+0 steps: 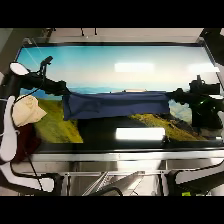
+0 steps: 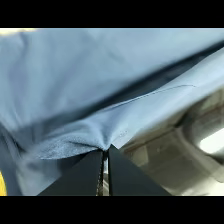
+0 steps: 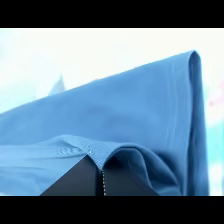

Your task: Fold the shirts.

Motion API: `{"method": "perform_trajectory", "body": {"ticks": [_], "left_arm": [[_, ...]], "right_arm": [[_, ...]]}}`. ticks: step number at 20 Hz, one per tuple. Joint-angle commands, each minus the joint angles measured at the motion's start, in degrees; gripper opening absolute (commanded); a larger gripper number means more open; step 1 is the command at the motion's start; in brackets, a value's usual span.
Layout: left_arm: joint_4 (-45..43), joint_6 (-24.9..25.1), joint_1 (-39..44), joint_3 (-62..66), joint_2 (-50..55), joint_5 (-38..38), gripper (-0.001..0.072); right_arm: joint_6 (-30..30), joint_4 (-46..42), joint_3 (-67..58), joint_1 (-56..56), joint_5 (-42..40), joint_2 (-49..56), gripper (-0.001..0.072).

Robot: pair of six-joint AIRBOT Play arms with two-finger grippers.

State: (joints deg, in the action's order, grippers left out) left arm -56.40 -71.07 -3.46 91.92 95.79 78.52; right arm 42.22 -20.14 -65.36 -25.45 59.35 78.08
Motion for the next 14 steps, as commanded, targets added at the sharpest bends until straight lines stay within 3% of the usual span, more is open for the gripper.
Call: {"method": "perform_trajectory", "body": {"ticks": [1,3,4,5,6,8,10,14], "left_arm": [[-1.07,0.17,1.57,9.14,12.66,0.59,0.0027],[-1.09,0.11,1.81,13.66,17.7,1.42,0.0029],[-1.09,-0.37,1.79,16.04,19.56,2.84,0.0031],[-1.18,-0.57,1.68,18.27,21.03,4.39,0.0215],[-1.18,-1.29,1.62,20.57,22.1,5.95,0.0671],[-1.16,-2.75,0.92,24.55,22.62,8.0,0.0693],[-1.07,-5.31,0.13,27.54,22.25,8.57,0.0692],[-1.01,-6.1,-0.39,21.99,17.49,7.96,0.0692]], "right_arm": [[-2.01,1.31,-2.56,2.34,-5.05,6.03,0.0018],[-3.93,1.29,-2.67,2.34,-5.38,6.6,0.0031],[-4.37,1.09,-3.06,2.27,-5.31,6.29,0.0188],[-4.35,-0.63,-4.09,1.84,-4.87,5.7,0.033],[-3.63,-4.66,-5.75,1.16,-3.91,4.79,0.0346],[5.9,-16.81,-9.84,0.2,-3.5,3.93,0.051],[13.44,-25.81,-11.45,0.39,-2.91,4.24,0.0534],[13.03,-18.75,-11.45,0.66,2.38,7.28,0.0534]]}}
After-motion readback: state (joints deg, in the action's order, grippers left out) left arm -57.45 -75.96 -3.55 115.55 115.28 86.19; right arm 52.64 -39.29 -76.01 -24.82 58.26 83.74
